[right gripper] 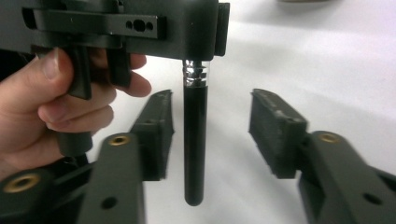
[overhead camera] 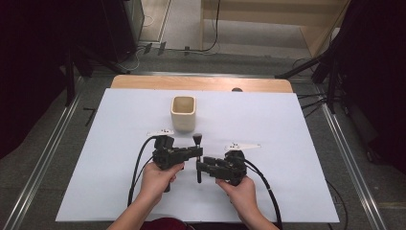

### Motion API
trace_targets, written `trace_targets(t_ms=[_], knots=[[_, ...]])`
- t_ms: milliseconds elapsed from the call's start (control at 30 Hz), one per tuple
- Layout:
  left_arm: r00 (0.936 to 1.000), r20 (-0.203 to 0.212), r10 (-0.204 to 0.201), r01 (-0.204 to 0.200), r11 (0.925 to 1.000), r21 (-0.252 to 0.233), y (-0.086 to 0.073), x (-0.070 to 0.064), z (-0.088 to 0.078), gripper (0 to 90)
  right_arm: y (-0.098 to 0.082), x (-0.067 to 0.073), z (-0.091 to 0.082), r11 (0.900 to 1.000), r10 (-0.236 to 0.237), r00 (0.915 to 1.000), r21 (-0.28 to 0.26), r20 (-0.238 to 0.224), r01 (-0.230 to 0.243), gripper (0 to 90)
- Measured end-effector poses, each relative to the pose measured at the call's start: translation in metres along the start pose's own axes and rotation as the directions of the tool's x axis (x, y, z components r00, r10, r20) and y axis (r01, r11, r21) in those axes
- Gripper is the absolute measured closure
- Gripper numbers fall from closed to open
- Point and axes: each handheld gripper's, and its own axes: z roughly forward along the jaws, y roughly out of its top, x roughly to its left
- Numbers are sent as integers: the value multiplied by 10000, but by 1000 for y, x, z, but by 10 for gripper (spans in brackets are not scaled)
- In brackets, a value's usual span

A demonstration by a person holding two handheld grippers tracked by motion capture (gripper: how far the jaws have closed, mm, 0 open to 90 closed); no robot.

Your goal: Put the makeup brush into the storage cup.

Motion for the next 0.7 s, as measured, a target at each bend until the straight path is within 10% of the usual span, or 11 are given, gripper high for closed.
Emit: trace_targets(t_ms=[700], knots=[[9941, -656, 863, -831, 9952, 509, 1, 0, 0, 774, 3, -4, 0, 9957, -920, 9958, 136, 7, 920, 257]])
